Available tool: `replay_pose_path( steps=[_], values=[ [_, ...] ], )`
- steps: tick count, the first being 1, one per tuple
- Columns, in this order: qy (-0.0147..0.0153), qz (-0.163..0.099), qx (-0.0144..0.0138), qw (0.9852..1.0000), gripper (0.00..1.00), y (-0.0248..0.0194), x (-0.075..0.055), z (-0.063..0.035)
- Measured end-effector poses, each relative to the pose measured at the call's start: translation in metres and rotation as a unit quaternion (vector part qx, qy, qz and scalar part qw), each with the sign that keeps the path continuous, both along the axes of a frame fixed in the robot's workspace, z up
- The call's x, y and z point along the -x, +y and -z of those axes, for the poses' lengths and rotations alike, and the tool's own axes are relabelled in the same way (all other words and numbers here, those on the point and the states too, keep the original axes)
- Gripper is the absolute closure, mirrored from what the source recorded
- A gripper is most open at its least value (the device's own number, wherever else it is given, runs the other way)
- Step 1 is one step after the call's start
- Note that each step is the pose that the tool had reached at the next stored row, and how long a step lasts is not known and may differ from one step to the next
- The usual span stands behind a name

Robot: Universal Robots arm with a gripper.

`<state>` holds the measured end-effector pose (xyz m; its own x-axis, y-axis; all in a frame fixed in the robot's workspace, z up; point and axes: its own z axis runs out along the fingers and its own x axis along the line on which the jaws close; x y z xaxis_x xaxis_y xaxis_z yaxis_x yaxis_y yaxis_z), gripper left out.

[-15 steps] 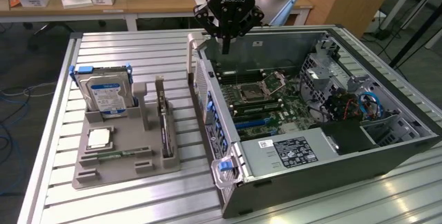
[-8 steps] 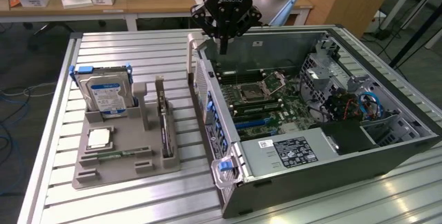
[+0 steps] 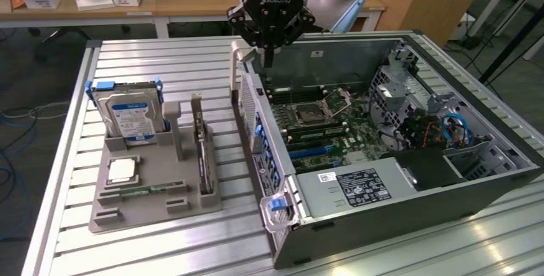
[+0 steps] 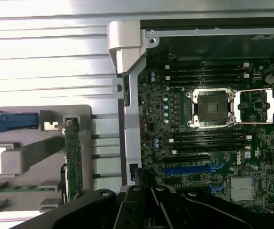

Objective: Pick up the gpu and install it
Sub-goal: 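Reach for the gpu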

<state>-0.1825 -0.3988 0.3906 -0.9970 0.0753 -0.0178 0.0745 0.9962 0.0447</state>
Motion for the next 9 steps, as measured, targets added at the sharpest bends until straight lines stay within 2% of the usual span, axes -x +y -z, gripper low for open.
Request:
replay_pose_path(
  steps=[9],
  values=[
    [0.0, 0.0, 0.0, 1.0, 0.89, 0.0, 0.0099, 0.0002]
  ],
)
